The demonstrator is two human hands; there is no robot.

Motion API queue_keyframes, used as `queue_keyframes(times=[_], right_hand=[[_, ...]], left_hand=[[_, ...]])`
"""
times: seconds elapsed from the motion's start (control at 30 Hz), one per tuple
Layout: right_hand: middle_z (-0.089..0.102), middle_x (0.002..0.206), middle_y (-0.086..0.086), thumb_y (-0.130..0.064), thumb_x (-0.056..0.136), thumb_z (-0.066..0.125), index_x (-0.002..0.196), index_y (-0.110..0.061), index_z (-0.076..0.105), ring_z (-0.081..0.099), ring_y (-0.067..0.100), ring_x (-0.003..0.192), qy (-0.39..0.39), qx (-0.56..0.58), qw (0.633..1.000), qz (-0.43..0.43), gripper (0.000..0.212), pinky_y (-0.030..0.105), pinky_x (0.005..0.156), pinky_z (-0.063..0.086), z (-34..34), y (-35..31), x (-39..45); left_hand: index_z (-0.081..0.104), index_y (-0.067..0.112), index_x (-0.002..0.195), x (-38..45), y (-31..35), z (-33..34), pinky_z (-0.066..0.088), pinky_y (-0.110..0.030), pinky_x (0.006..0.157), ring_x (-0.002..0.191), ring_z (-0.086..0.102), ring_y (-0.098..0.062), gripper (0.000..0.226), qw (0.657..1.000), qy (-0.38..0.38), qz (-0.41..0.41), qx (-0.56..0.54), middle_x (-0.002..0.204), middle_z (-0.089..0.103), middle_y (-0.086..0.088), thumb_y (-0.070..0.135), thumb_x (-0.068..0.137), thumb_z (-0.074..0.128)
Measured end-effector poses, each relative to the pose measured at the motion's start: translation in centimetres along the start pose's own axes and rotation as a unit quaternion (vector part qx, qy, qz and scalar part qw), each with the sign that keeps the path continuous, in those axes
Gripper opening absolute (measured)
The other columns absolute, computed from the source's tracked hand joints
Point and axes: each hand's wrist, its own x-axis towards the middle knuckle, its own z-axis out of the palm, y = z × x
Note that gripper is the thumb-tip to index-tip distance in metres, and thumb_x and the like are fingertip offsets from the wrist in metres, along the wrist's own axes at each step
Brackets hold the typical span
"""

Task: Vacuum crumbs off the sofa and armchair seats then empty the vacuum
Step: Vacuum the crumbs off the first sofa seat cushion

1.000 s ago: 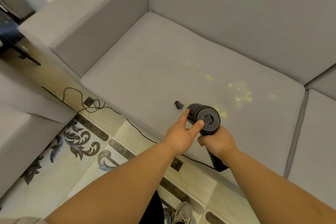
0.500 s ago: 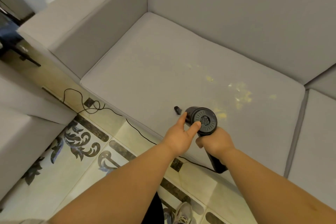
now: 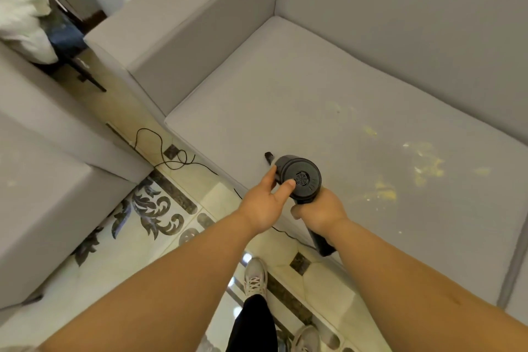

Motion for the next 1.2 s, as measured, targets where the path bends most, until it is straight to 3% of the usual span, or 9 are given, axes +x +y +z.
queue_keyframes(times=[0.23,0.5,0.77,0.9,1.2], right_hand=[[0.062,0.073,-0.002,-0.017,0.067,0.071,0.082,-0.022,0.060,0.055,0.014,0.064,0.076,-0.034,0.993,0.088,0.019,0.023,0.050,0.036,-4.4,2.1,-1.4],[0.062,0.071,0.000,-0.016,0.067,0.071,0.077,-0.024,0.058,0.058,0.018,0.066,0.127,0.002,0.985,0.112,0.019,0.026,0.054,0.042,-8.7,-1.0,-1.1],[0.064,0.082,0.000,-0.014,0.071,0.074,0.096,-0.022,0.060,0.059,0.019,0.074,0.113,0.057,0.989,0.071,0.030,0.029,0.061,0.046,-10.8,-3.8,1.8],[0.064,0.089,0.002,-0.013,0.072,0.075,0.107,-0.018,0.060,0.061,0.025,0.084,0.084,0.069,0.992,0.058,0.038,0.035,0.074,0.051,-12.6,-4.5,3.6],[0.068,0.102,0.004,-0.016,0.074,0.080,0.112,-0.021,0.059,0.064,0.025,0.091,0.035,0.113,0.993,0.009,0.044,0.039,0.084,0.054,-18.6,-4.9,8.1]], left_hand=[[0.013,0.031,0.152,0.6,2.8,3.9,0.025,-0.030,0.111,0.138,0.034,-0.018,0.075,0.994,-0.104,-0.001,-0.020,0.151,0.036,0.001,0.058,0.090,0.046],[0.016,0.027,0.152,4.3,9.1,3.5,0.027,-0.028,0.109,0.137,0.035,-0.019,0.072,0.987,-0.157,0.024,0.032,0.150,0.038,-0.002,0.054,0.092,0.046],[0.017,0.029,0.151,7.6,12.9,2.0,0.029,-0.024,0.103,0.136,0.036,-0.020,0.070,0.990,-0.125,0.046,0.046,0.150,0.037,-0.001,0.051,0.092,0.047],[0.018,0.029,0.151,9.0,14.7,2.1,0.029,-0.027,0.108,0.137,0.035,-0.021,0.068,0.993,-0.103,0.036,0.044,0.150,0.037,-0.001,0.050,0.093,0.046],[0.018,0.029,0.151,12.4,19.5,4.6,0.028,-0.030,0.111,0.136,0.036,-0.020,0.065,0.998,-0.052,0.020,0.005,0.150,0.038,0.000,0.046,0.095,0.046]])
